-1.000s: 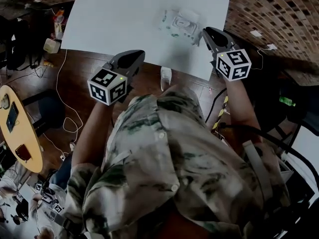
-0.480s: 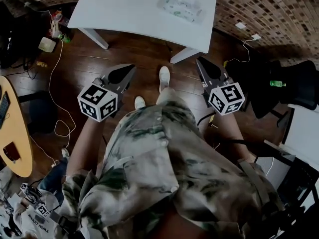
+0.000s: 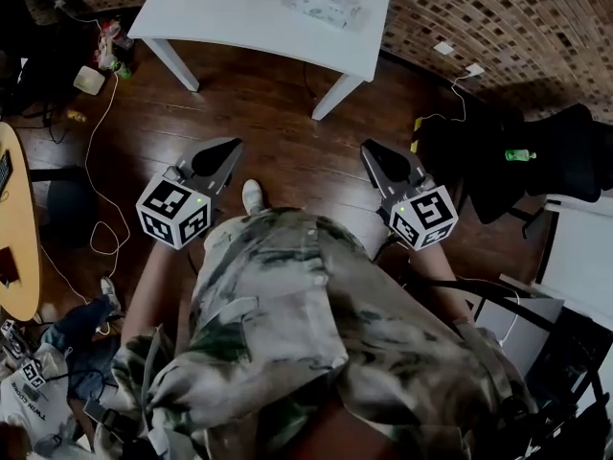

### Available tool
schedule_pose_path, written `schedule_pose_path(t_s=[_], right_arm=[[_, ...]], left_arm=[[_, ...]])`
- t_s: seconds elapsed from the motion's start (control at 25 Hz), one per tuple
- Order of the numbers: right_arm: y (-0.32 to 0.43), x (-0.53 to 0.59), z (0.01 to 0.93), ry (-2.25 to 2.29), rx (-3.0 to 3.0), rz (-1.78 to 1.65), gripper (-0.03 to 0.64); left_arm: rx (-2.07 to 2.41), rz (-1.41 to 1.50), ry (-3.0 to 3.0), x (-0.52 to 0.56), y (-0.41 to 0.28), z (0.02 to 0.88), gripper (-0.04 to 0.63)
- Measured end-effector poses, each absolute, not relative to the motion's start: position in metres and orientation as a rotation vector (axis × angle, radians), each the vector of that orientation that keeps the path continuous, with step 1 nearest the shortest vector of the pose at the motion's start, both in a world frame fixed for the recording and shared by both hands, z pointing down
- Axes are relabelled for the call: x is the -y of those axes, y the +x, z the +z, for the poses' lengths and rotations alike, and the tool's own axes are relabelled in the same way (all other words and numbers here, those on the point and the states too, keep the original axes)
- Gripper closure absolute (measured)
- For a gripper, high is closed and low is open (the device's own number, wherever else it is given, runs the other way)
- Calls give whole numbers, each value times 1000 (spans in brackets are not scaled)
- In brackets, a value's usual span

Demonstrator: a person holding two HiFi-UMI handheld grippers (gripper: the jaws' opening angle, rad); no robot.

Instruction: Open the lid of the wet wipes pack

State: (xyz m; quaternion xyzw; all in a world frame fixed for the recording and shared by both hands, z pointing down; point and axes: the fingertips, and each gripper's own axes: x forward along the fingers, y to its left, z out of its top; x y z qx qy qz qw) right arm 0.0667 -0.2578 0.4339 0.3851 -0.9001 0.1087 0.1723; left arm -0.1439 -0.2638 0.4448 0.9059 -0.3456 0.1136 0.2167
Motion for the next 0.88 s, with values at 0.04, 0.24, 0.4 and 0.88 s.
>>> schedule_pose_path(t_s=[0.04, 0.24, 0.4, 0.88], right_arm=[[75, 245, 433, 1075, 2559, 292, 580], [135, 177, 433, 974, 2572, 228, 580], [162, 128, 436, 882, 2606, 196, 580], [177, 36, 427, 794, 2689, 269, 580]], left_arm=[[976, 326, 2505, 254, -136, 445, 594], [1069, 330, 2476, 190, -79, 431, 594], [1142, 302, 2392, 126, -50, 426, 594], [1190, 352, 2377, 6, -19, 391, 594]])
